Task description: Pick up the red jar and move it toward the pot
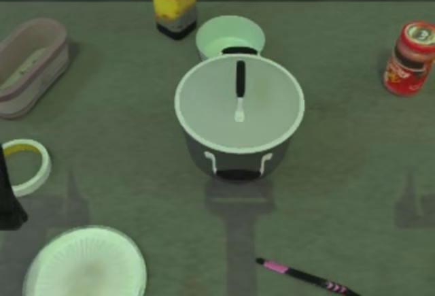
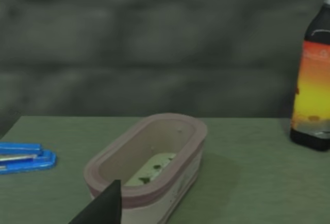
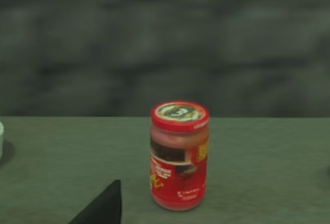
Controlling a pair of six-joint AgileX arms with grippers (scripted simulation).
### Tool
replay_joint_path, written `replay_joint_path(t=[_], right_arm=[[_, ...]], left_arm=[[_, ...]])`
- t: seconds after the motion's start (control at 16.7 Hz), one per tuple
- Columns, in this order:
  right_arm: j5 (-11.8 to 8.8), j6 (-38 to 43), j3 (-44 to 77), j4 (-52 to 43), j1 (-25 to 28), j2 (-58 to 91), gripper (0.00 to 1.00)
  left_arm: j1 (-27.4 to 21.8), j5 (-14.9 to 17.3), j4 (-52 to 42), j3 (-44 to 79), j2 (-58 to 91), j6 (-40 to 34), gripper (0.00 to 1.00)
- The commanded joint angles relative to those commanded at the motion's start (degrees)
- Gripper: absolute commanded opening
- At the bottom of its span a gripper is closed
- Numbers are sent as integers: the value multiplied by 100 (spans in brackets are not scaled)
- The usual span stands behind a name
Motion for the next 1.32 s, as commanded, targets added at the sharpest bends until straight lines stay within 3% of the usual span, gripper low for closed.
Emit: replay_joint_path(t=[0.3, 0.54, 0.9, 1.32], right_arm=[[-30, -44, 312, -94, 19, 203, 100], [-93, -259, 1525, -574, 29, 1094, 100], [-199, -972, 4449, -2108, -44, 3638, 100], [-418, -2246, 8538, -4660, -136, 7877, 100]], left_arm=[[0, 0, 0, 0, 0, 0, 100], [0, 0, 0, 0, 0, 0, 100], [0, 0, 0, 0, 0, 0, 100], [0, 0, 0, 0, 0, 0, 100]])
